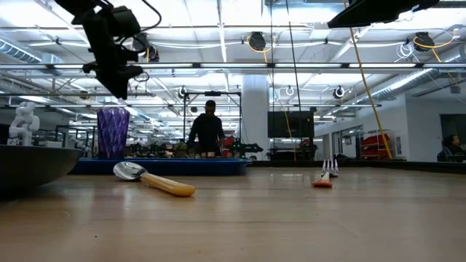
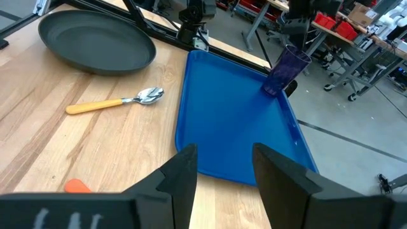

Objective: Pick and place plate/cup/fork/spoon on tray
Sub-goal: Put the black plate on the blue tray

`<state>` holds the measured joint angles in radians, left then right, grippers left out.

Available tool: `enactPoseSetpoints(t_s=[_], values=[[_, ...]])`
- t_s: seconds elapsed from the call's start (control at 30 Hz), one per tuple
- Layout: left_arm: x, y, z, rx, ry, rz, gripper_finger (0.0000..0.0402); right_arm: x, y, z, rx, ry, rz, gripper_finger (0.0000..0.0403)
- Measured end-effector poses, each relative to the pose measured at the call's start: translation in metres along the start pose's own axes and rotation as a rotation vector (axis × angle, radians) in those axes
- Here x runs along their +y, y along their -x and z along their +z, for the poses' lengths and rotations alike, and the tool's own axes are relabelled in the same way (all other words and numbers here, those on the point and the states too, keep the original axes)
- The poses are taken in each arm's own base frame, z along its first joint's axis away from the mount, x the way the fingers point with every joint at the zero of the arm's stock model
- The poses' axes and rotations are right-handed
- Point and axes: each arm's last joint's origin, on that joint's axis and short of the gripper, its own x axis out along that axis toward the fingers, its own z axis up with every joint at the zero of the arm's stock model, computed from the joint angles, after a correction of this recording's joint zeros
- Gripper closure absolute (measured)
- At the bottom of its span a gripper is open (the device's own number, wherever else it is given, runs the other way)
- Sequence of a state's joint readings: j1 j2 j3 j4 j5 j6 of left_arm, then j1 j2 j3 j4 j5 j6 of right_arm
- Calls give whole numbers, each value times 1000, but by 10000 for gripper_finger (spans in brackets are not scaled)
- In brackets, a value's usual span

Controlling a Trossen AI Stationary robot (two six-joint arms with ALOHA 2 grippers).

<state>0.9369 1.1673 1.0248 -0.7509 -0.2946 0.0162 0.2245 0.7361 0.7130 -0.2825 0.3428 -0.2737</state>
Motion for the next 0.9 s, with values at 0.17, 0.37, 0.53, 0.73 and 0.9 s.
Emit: enactPoseSetpoints(t_s=[0.17, 0.37, 0.53, 0.73, 0.9], values=[[-5, 26, -3, -91, 6, -38, 277, 0, 0, 0, 0, 0, 0, 257], [-19, 52, -8, -182, -22, -120, 277, 0, 0, 0, 0, 0, 0, 257], [-37, 72, -13, -239, -74, -218, 278, 0, 0, 0, 0, -20, 0, 257], [-68, 92, -24, -275, -163, -371, 302, 0, 0, 0, 0, -26, 0, 257], [-94, 111, -38, -293, -244, -503, 328, 0, 0, 0, 0, -27, 0, 257]])
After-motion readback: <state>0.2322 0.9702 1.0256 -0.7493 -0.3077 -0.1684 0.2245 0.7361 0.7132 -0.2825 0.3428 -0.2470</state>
